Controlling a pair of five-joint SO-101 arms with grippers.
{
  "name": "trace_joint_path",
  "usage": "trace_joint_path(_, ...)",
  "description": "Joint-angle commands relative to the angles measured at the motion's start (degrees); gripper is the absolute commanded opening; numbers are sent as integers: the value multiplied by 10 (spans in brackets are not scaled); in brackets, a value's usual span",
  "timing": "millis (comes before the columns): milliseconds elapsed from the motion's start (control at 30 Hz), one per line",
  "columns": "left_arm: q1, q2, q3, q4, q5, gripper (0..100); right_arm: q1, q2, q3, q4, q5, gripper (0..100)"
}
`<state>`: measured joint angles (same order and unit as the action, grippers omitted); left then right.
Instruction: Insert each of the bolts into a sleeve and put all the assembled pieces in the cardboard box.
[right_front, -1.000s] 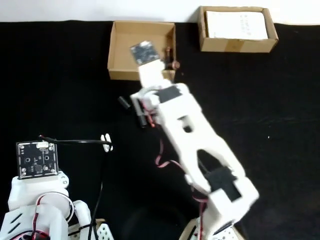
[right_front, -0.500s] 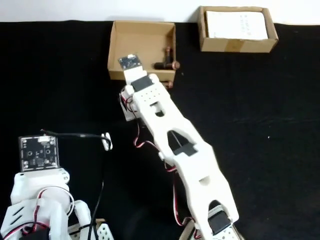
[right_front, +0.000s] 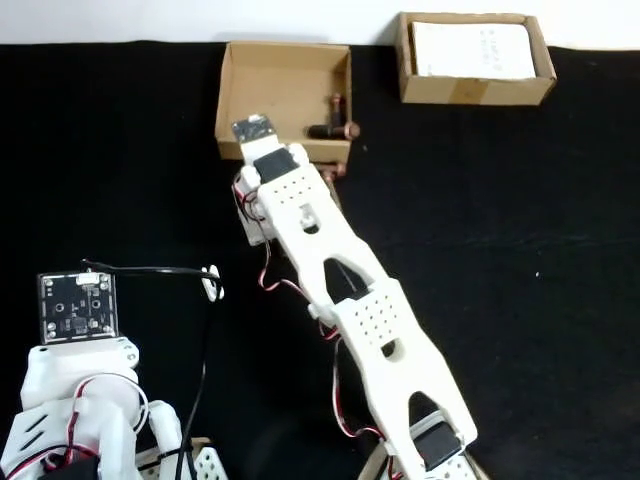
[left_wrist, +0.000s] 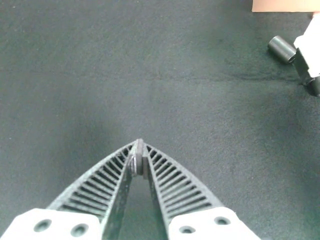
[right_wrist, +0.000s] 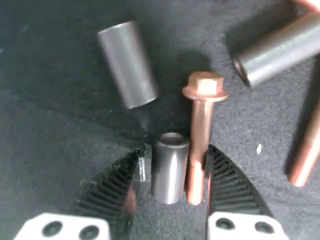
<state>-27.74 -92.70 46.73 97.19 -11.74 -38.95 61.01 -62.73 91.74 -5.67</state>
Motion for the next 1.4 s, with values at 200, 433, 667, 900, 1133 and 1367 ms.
trace_joint_path(200, -5, 7, 0, -8, -1, 17, -9, 22, -40, 31, 40, 166)
trace_joint_path(433, -5, 7, 0, -8, -1, 17, -12, 22, -194, 88, 69, 166)
trace_joint_path(667, -5, 7, 0, -8, -1, 17, -40, 29, -212, 91, 69, 166)
trace_joint_path(900, -5, 8, 0, -8, -1, 17, -44, 29, -106, 86, 69, 166)
trace_joint_path(1133, -4, 9, 0, -8, -1, 17, 5, 29, -47, 55, 72, 166)
trace_joint_path(1367, -4, 10, 0, -8, -1, 17, 9, 32, -42, 54, 72, 166)
